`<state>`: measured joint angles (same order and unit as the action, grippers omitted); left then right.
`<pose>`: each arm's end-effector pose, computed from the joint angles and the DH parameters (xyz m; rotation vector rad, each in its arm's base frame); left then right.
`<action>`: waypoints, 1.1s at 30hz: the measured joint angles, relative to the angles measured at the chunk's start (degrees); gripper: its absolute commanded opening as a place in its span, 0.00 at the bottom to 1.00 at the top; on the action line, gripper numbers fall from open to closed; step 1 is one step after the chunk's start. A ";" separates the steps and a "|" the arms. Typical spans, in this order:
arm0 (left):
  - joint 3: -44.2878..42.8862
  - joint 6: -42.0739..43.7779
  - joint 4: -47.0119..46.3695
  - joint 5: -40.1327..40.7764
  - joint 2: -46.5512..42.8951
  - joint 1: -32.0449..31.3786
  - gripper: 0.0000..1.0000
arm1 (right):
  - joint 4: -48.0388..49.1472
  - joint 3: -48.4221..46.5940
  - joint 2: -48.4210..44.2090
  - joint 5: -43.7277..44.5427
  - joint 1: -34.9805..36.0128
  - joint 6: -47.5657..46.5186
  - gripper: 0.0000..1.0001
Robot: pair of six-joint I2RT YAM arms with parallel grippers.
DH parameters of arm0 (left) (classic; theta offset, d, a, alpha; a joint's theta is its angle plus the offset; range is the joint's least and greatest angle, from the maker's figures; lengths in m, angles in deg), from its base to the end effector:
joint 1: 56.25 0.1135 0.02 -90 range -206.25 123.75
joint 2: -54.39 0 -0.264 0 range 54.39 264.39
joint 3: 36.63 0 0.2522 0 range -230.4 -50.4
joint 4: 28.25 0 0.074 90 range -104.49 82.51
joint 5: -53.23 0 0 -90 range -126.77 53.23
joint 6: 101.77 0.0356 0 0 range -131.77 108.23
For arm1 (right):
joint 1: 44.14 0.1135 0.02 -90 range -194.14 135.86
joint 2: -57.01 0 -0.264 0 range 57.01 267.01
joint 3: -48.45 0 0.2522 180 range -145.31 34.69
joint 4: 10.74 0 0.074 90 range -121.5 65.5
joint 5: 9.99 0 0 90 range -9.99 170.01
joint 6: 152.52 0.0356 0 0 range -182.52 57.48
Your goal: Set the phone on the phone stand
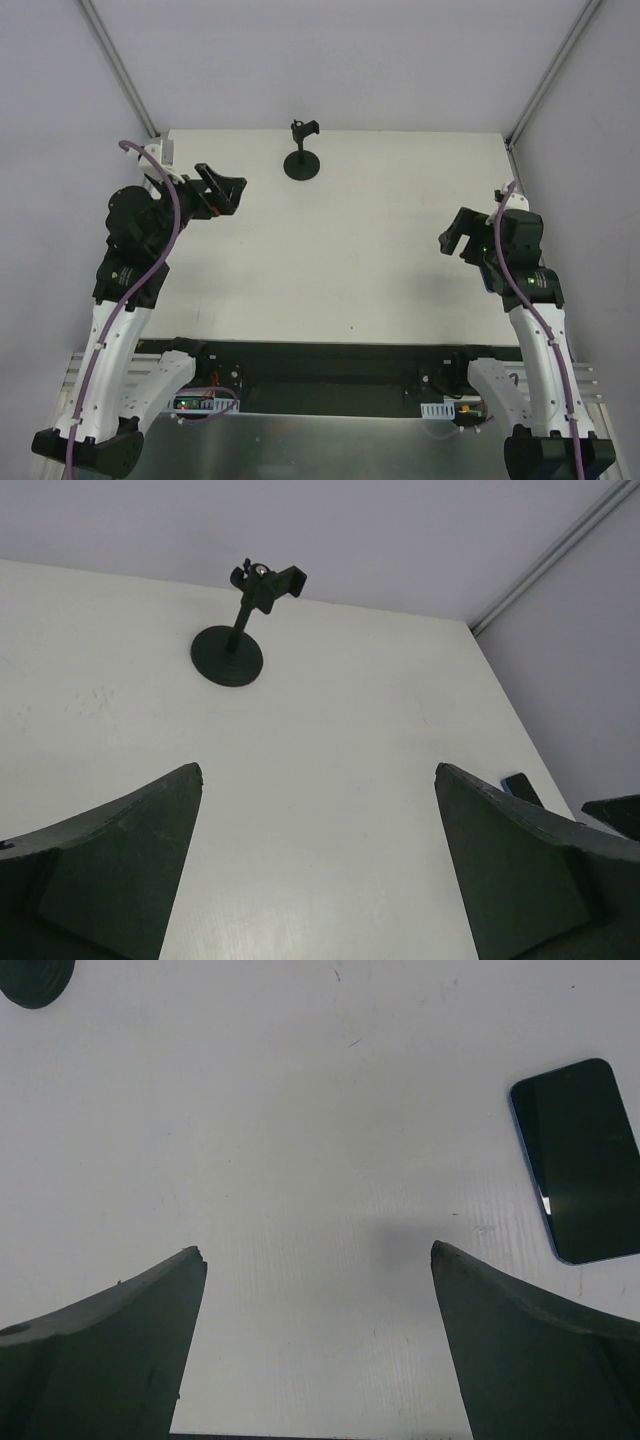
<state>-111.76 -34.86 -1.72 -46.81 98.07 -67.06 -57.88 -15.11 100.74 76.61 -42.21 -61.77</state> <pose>0.1490 -0.0348 0.4368 -0.0178 1.5160 -0.6063 0.1636 0.0076 0.3313 -0.0581 2.0469 0.0899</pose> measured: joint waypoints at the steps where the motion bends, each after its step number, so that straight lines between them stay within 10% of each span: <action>1: -0.24 0.02 0.04 -0.66 1.09 0.00 0.99 | -0.07 0.00 0.83 -0.46 0.00 0.17 0.96; 19: -3.91 -0.46 -12.17 -10.91 25.40 0.00 0.98 | 0.31 -0.87 22.12 0.81 -3.54 5.27 0.96; 26: -5.77 2.93 -23.41 -14.14 37.70 0.00 0.63 | 3.85 -2.01 22.80 -1.25 -6.25 6.34 0.96; 33: -23.08 11.06 -22.71 -14.95 59.54 0.00 0.76 | 8.61 0.20 20.61 -6.23 -6.23 10.10 0.96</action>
<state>-134.84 -23.80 -24.43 -61.76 157.61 -67.06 -49.27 -14.91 121.35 70.38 -48.44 -51.67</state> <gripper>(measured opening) 0.770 0.963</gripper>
